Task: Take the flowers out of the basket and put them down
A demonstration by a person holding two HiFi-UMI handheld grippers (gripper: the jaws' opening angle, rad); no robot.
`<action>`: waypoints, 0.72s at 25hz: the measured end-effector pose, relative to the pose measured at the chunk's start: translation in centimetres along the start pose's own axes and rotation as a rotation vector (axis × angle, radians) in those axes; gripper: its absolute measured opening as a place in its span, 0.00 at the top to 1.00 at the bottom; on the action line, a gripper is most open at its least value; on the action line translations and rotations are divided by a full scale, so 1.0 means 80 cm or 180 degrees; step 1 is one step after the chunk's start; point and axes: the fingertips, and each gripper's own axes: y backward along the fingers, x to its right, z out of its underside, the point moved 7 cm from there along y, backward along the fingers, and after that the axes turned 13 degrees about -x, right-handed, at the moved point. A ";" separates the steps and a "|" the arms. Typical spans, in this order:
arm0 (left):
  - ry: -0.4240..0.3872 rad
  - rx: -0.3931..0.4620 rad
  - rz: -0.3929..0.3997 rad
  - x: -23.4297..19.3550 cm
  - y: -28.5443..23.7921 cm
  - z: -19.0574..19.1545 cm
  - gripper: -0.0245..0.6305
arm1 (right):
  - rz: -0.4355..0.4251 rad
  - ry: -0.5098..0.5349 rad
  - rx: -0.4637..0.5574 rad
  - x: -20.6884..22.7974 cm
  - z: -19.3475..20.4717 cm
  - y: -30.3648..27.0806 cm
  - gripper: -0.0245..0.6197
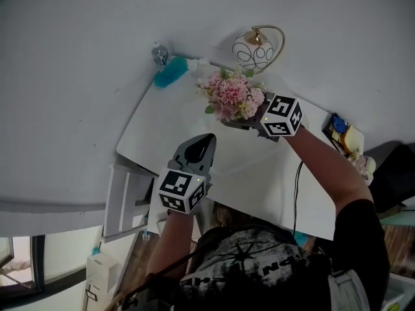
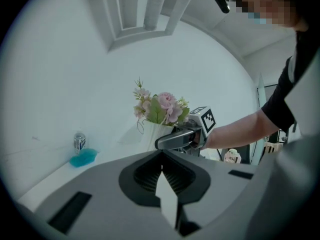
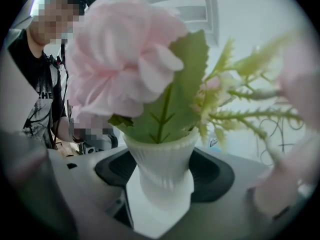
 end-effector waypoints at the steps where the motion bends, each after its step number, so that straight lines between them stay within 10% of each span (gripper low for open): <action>1: -0.0035 0.0031 -0.0007 0.005 0.002 -0.006 0.94 | 0.0024 0.0002 0.0043 -0.002 -0.004 0.009 0.44; 18: -0.0515 0.0143 0.0197 0.139 -0.013 -0.055 0.94 | 0.0572 0.0000 0.0496 -0.065 -0.045 0.196 0.44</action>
